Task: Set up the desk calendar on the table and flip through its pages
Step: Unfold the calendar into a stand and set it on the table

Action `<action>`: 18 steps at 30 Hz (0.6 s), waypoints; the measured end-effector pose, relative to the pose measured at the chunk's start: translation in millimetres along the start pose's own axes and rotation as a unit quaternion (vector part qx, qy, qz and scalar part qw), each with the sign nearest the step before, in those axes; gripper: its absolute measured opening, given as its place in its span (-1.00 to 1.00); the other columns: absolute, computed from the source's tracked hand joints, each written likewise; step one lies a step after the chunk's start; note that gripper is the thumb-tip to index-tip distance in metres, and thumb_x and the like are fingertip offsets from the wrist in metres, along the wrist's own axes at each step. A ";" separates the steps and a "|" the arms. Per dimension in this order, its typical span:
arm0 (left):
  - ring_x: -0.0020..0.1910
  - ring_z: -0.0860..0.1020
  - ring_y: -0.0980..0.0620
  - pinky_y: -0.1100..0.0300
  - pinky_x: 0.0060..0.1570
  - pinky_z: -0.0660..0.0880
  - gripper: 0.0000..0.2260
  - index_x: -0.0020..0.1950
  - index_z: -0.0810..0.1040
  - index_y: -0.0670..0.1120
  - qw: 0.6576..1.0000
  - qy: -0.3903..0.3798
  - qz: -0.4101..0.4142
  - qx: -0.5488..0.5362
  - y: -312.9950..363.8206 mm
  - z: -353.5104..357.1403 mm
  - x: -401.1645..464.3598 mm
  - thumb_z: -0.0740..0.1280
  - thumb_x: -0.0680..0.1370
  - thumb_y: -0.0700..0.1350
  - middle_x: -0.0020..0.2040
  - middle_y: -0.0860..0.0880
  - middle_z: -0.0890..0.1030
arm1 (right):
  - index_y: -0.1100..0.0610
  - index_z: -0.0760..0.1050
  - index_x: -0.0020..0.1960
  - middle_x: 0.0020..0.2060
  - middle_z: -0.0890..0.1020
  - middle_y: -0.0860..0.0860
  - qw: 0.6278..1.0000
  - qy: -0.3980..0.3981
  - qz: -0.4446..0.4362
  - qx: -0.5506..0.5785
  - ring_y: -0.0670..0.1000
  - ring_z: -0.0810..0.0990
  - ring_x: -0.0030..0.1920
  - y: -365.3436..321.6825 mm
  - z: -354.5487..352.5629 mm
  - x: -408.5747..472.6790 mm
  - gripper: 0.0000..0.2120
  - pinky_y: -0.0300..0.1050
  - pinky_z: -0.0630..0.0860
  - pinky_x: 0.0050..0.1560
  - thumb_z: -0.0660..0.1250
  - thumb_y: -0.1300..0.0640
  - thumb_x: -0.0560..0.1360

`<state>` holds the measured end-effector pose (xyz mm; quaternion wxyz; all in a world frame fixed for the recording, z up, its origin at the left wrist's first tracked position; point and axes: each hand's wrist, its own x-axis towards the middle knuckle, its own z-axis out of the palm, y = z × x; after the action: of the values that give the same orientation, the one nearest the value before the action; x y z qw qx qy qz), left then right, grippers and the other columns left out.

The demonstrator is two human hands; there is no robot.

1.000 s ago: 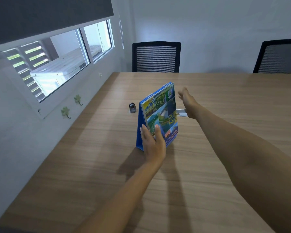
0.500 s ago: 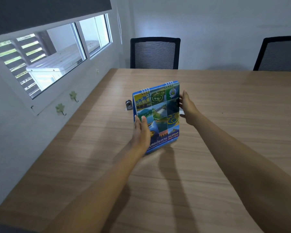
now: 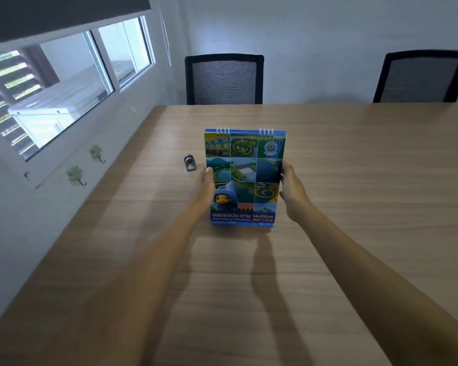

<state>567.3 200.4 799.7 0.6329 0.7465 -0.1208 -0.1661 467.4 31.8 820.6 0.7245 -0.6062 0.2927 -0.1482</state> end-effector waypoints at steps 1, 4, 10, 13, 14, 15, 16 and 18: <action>0.35 0.44 -0.17 -0.15 0.40 0.31 -0.52 0.42 0.36 -0.16 1.000 0.004 -0.008 -0.001 -4.5 -1.3 0.3 -0.09 0.65 0.04 0.36 -0.20 0.48 | -0.12 0.42 0.03 -0.17 0.46 -0.28 1.000 0.001 0.002 -0.012 -0.34 0.39 -0.20 3.9 -1.8 -1.4 -0.73 -0.24 0.32 -0.09 -0.03 -0.16 0.61; 0.39 0.41 -0.16 -0.13 0.40 0.33 -0.38 0.44 0.37 -0.10 0.998 0.007 -0.063 0.005 -16.6 -4.5 1.6 -0.02 0.56 0.26 0.41 -0.16 0.45 | -0.12 0.42 -0.05 -0.19 0.46 -0.31 1.000 0.008 0.014 -0.009 -0.35 0.40 -0.21 18.5 -7.2 -3.2 -0.73 -0.23 0.33 -0.07 -0.02 -0.13 0.61; 0.34 0.46 -0.15 -0.16 0.39 0.32 -0.54 0.15 0.57 0.08 0.997 0.001 -0.068 -0.044 -11.1 -5.3 -6.1 -0.01 0.55 0.25 0.34 -0.16 0.53 | -0.16 0.48 -0.17 -0.36 0.57 -0.38 1.000 0.019 0.007 0.010 -0.42 0.55 -0.38 25.4 -4.6 -12.1 -0.70 -0.36 0.38 -0.27 0.03 -0.10 0.61; 0.36 0.44 -0.11 -0.12 0.42 0.29 -0.50 0.27 0.52 0.02 0.996 -0.012 -0.067 -0.052 -13.0 -2.2 -10.7 -0.05 0.58 0.23 0.36 -0.14 0.51 | -0.15 0.50 -0.11 -0.29 0.59 -0.35 1.000 0.007 -0.014 0.003 -0.44 0.58 -0.35 28.2 -5.5 -11.8 -0.72 -0.42 0.46 -0.31 0.04 -0.07 0.62; 0.37 0.44 -0.10 -0.10 0.43 0.27 -0.49 0.33 0.48 -0.02 0.997 -0.011 -0.063 -0.052 -12.5 -0.2 -12.0 -0.07 0.60 0.19 0.36 -0.14 0.51 | -0.12 0.51 -0.03 -0.22 0.59 -0.33 1.000 0.002 -0.021 0.001 -0.42 0.59 -0.30 29.7 -6.1 -11.7 -0.73 -0.42 0.45 -0.28 0.04 -0.06 0.62; 0.36 0.43 -0.11 -0.07 0.43 0.27 -0.49 0.37 0.44 -0.06 0.997 -0.007 -0.061 -0.049 -11.1 1.6 -13.8 -0.08 0.62 0.16 0.35 -0.14 0.51 | -0.10 0.50 0.09 -0.14 0.58 -0.29 1.000 -0.003 -0.026 -0.008 -0.39 0.57 -0.22 31.2 -6.9 -12.1 -0.73 -0.41 0.43 -0.22 0.04 -0.05 0.62; 0.34 0.45 -0.12 -0.06 0.41 0.28 -0.50 0.38 0.43 -0.09 0.997 -0.004 -0.057 -0.047 -9.6 3.4 -15.1 -0.08 0.63 0.13 0.33 -0.16 0.52 | -0.06 0.46 0.25 -0.06 0.58 -0.24 0.999 -0.009 -0.028 -0.019 -0.36 0.53 -0.15 32.4 -8.2 -12.9 -0.69 -0.40 0.40 -0.15 0.04 -0.06 0.61; 0.32 0.46 -0.16 -0.13 0.41 0.30 -0.51 0.38 0.42 -0.14 0.998 -0.003 -0.046 -0.050 -8.0 5.1 -16.8 -0.09 0.65 0.08 0.32 -0.19 0.52 | 0.02 0.33 0.43 0.13 0.53 -0.15 0.998 -0.020 -0.030 -0.051 -0.27 0.50 0.00 31.2 -9.5 -15.4 -0.56 -0.36 0.36 -0.03 0.04 -0.07 0.60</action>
<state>549.6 203.7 792.7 0.6604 0.7185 -0.0795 -0.2033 445.2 39.9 793.4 0.6937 -0.6534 0.2671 -0.1431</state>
